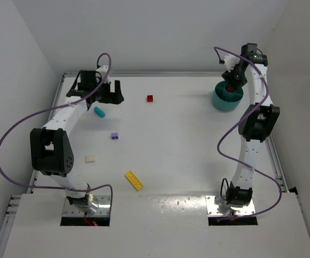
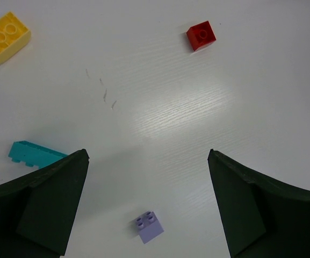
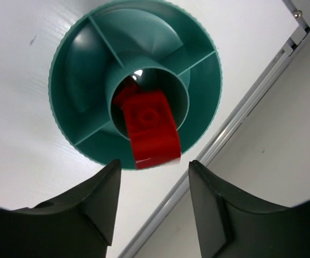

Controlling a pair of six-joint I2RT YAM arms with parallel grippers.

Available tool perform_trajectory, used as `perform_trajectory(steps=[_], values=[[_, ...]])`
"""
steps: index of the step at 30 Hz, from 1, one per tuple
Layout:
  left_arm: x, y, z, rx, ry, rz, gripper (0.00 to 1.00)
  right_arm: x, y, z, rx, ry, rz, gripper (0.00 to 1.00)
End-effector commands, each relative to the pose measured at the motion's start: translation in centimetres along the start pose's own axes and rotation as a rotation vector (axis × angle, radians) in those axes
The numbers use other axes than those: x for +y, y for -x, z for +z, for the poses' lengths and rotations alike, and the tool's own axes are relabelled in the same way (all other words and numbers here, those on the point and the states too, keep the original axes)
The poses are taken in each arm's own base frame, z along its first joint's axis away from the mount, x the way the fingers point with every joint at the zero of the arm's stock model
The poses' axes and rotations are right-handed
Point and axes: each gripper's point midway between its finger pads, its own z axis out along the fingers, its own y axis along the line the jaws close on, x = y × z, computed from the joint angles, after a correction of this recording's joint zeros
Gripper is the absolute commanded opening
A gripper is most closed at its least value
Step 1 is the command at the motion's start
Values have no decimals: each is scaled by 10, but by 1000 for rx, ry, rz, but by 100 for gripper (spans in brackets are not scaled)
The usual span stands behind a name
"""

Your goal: Sort the legos into containers by color

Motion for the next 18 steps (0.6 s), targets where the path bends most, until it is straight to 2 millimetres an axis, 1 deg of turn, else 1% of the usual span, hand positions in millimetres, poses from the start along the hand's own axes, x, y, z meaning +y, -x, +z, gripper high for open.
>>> perform_trajectory(steps=[1, 2, 3, 4, 5, 6, 7, 8, 9, 11, 12, 13, 15, 16, 17, 18], values=[[2, 22, -7, -68, -3, 5, 100, -23, 25, -27, -105, -98, 60, 56], [2, 22, -7, -68, -3, 5, 100, -26, 30, -34, -130, -109, 58, 61], [2, 22, -7, -68, -3, 5, 100, -26, 31, -38, -138, -115, 72, 62], [2, 19, -4, -60, -3, -9, 100, -27, 35, -38, -157, -112, 83, 64], [1, 19, -4, -59, -12, -9, 100, -26, 40, -46, -180, -112, 80, 65], [0, 19, -4, -59, -12, -18, 100, -30, 44, -55, -202, -130, 87, 65], [0, 19, -4, -59, -13, -18, 100, -29, 45, -55, -208, -124, 86, 65], [0, 19, -4, -59, -13, -18, 100, -26, 51, -63, -238, -114, 92, 65], [0, 19, -4, -59, -13, -27, 100, -21, 61, -74, -294, -86, 81, 65], [-1, 17, -6, -58, -13, -28, 100, -9, 69, -85, -349, -33, 103, 64], [-2, 24, -9, -79, -14, -32, 100, 4, 83, -90, -404, 16, 80, 62], [-3, 24, -12, -88, -14, -29, 100, 16, 87, -94, -424, 53, 79, 60], [-4, 23, -15, -89, -14, -29, 100, 40, 102, -94, -462, 129, 72, 59], [-2, 23, -15, -90, -4, -29, 100, 55, 112, -93, -488, 177, 70, 59], [-4, 23, -18, -96, -4, -27, 100, 62, 117, -94, -497, 203, 86, 57], [-4, 21, -20, -94, -4, -28, 100, 68, 122, -89, -502, 224, 86, 54]])
